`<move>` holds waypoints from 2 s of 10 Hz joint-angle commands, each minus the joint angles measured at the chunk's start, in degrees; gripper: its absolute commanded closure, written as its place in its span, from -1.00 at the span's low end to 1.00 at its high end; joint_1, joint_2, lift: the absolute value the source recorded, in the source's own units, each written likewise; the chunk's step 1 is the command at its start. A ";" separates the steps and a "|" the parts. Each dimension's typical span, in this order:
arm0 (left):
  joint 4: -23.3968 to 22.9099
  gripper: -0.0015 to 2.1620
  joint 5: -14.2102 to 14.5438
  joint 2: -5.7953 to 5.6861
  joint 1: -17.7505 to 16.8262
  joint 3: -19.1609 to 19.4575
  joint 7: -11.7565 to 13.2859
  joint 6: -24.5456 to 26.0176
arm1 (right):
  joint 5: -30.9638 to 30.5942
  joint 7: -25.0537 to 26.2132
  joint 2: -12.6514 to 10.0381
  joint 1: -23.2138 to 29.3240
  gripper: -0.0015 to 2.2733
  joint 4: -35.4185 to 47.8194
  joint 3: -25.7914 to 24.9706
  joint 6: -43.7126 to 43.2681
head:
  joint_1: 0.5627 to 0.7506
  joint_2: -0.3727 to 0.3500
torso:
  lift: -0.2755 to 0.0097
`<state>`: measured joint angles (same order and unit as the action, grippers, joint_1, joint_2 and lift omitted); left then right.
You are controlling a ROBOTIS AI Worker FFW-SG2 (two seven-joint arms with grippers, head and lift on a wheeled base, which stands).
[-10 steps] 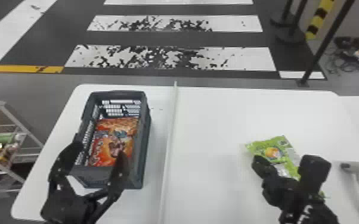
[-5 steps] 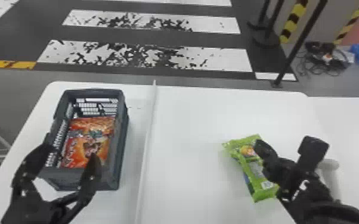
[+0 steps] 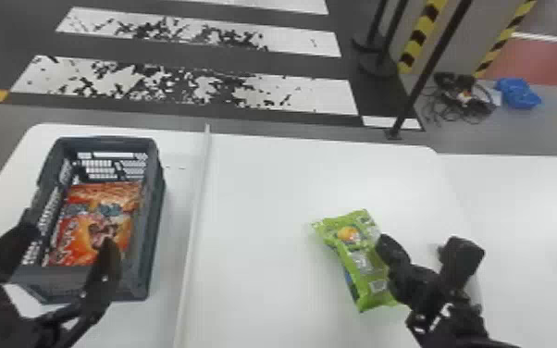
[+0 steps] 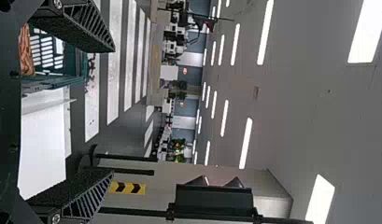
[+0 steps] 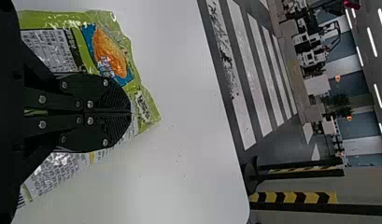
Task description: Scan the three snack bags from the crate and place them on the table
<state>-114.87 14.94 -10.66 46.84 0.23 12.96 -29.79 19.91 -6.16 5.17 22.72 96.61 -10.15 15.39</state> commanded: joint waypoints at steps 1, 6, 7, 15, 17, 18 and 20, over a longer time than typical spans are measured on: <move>0.53 -0.93 0.09 -0.15 -0.52 -0.31 0.14 -0.13 | 0.31 0.01 -0.25 2.32 0.95 1.21 0.21 -1.02 | 0.41 -0.38 | 0.67; 1.93 -0.93 1.41 -0.23 -1.05 -0.67 1.37 -2.42 | 0.22 1.24 -1.57 6.10 0.95 1.47 3.29 -3.13 | 0.41 -0.33 | 0.67; 1.93 -0.93 1.41 -0.15 -1.05 -0.75 1.54 -2.42 | 0.39 1.42 -1.92 7.16 0.95 1.65 3.73 -3.30 | 0.41 -0.31 | 0.67; 4.57 -0.93 3.08 -0.32 -1.48 -1.02 2.95 -7.87 | -0.75 17.15 -3.33 12.43 0.95 5.52 6.98 -6.82 | 0.41 -0.31 | 0.67; 4.83 -0.93 3.08 -0.23 -1.48 -1.02 2.95 -8.22 | -0.22 18.03 -3.33 13.75 0.95 5.60 6.89 -6.99 | 0.41 -0.35 | 0.67; 5.01 -0.93 3.08 -0.23 -1.75 -1.19 2.95 -8.39 | -0.13 18.03 -3.33 14.63 0.95 6.04 7.68 -8.22 | 0.41 -0.36 | 0.67; 5.18 -0.93 3.08 -0.32 -2.10 -1.46 3.21 -8.39 | -0.13 18.38 -3.33 15.60 0.95 6.48 9.62 -8.75 | 0.41 -0.34 | 0.67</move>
<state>-109.78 18.02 -10.95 44.85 -1.20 16.13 -38.18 19.79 12.26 1.85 38.03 102.94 -1.14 6.84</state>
